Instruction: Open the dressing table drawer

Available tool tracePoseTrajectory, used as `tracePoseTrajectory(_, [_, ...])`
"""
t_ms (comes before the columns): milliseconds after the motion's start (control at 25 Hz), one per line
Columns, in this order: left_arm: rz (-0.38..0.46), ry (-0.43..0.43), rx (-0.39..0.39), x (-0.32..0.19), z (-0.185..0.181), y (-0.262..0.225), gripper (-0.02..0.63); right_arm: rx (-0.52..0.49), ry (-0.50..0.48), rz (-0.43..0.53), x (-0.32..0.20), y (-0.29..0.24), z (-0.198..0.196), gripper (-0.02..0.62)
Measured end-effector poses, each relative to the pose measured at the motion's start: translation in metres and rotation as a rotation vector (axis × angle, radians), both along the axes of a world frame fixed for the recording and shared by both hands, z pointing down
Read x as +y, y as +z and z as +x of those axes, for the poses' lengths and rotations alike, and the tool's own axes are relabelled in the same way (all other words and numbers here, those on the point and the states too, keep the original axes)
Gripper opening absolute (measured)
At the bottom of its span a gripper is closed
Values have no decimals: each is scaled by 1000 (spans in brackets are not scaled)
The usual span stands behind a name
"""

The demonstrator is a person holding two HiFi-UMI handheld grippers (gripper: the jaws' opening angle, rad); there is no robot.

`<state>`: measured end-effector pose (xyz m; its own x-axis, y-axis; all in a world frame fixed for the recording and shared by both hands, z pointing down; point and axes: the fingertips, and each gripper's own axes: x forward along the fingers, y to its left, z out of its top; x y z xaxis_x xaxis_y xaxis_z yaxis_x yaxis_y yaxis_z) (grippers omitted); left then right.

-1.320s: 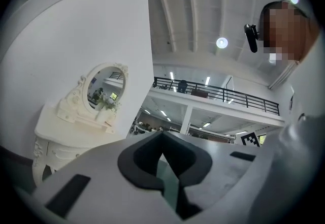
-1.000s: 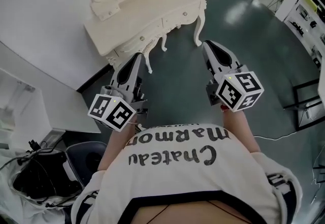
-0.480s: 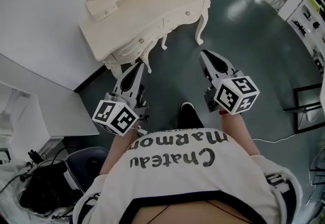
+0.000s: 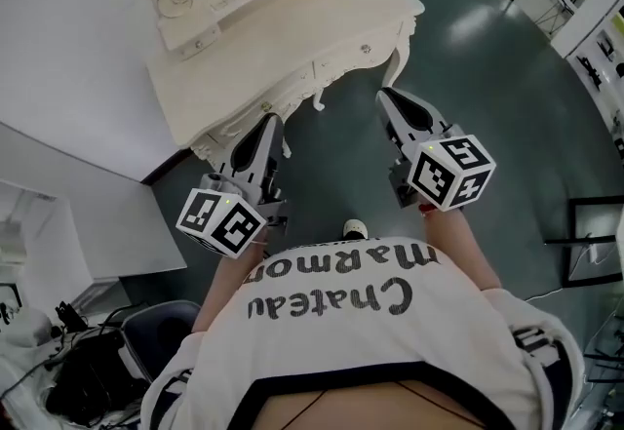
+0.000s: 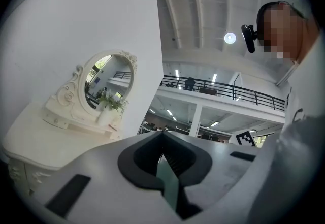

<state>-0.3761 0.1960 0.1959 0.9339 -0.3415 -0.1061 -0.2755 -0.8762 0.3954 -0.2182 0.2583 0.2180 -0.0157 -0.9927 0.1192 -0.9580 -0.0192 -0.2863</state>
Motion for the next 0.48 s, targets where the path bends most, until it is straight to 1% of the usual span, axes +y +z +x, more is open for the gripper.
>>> tracePoseTrajectory(320, [28,-40,31,-45,73,-18,23,27,-49,47,-50,-24,74,31])
tracePoseTrajectory(480, [37,-46,42,-58,104,-19,23,39,-60,79,-62,-32,105,31])
